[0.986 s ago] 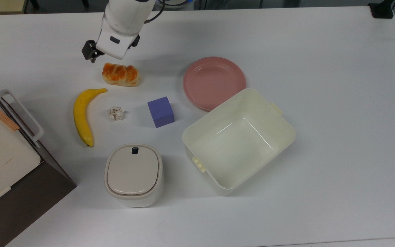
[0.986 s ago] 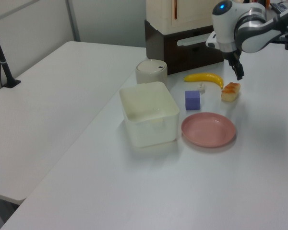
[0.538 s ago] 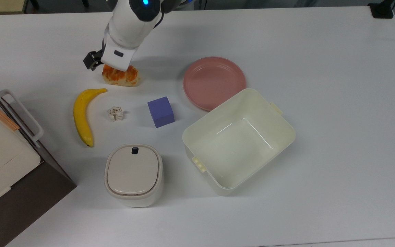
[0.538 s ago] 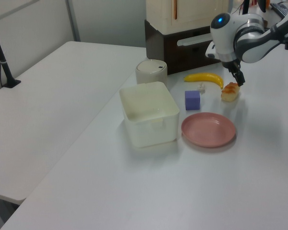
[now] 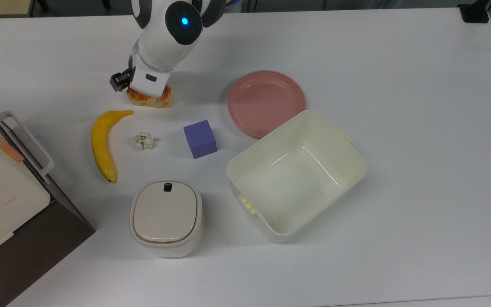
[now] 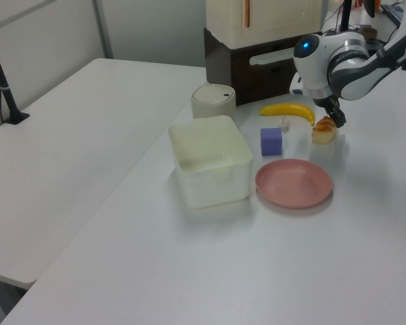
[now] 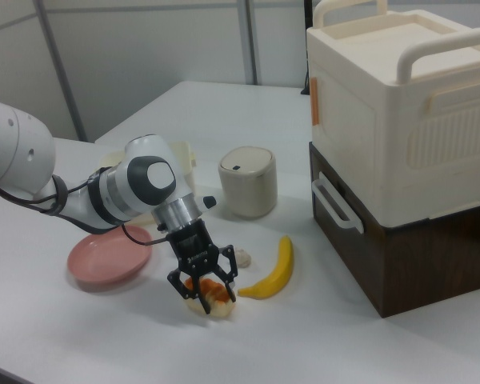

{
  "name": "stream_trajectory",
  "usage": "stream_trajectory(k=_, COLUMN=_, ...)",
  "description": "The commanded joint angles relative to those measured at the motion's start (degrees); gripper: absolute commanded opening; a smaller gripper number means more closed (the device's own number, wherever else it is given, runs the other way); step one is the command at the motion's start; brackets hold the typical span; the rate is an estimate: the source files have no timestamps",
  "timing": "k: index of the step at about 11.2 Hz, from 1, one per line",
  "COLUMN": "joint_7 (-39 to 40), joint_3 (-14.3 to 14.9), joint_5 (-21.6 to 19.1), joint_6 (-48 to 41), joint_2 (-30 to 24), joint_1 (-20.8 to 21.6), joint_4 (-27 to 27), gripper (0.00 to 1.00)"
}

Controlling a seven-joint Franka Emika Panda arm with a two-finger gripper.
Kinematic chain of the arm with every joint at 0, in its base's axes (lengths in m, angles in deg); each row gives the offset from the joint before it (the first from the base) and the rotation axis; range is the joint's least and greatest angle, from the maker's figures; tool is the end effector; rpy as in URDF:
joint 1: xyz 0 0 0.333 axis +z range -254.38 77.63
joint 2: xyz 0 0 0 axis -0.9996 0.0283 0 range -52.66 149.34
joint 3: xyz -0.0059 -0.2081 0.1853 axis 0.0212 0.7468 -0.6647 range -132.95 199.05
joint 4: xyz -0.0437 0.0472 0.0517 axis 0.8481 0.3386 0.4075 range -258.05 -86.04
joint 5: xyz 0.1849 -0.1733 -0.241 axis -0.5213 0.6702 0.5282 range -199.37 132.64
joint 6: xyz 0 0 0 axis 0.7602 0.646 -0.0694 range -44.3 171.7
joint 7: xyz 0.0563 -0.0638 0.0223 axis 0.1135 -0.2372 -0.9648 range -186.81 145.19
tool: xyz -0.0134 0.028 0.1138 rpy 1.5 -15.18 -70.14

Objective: Put the bread on a plate
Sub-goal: 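Lower the gripper onto the bread roll and close on it, then lift the bread roll and carry it over the pink plate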

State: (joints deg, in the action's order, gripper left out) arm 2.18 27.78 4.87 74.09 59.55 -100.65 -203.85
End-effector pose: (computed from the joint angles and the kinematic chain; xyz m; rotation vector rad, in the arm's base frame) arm 0.4937 -0.1008 0.2914 2.5011 0.8799 -0.5245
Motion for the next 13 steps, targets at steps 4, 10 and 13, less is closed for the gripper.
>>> stream_trajectory(k=4, joint_7=-1.09, joint_3=0.26, joint_5=1.06, joint_6=1.52, joint_2=-0.4, joint_1=0.5, joint_4=-1.15, gripper=0.0)
stream_trajectory(k=10, joint_7=-1.28, joint_3=-0.96, joint_5=-2.79, joint_6=-0.92, joint_2=-3.64, joint_1=2.42, joint_4=-0.1, gripper=0.0)
stream_trajectory(k=13, joint_7=-1.37, joint_3=-6.57, joint_5=-6.14, joint_6=-9.17, joint_2=-5.32, joint_1=4.36, joint_4=2.79, gripper=0.0)
